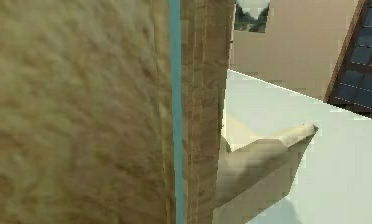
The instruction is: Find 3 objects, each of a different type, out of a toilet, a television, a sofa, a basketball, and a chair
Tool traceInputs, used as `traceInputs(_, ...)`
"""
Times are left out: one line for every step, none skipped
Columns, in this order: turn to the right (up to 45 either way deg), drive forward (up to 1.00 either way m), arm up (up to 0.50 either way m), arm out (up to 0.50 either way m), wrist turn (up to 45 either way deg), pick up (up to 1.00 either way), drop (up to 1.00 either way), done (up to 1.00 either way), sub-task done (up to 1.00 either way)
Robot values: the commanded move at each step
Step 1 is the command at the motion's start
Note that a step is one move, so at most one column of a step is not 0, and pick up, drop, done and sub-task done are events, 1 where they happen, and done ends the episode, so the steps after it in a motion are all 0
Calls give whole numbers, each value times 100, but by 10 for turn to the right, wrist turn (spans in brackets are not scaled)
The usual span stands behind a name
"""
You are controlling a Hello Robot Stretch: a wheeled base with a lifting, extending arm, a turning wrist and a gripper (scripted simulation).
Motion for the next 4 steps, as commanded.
traceInputs(450, 0, 0, 0, 0, 0, 0, 0, 0)
traceInputs(120, 0, 0, 0, 0, 0, 0, 0, 0)
traceInputs(0, 100, 0, 0, 0, 0, 0, 0, 0)
traceInputs(60, 0, 0, 0, 0, 0, 0, 0, 0)
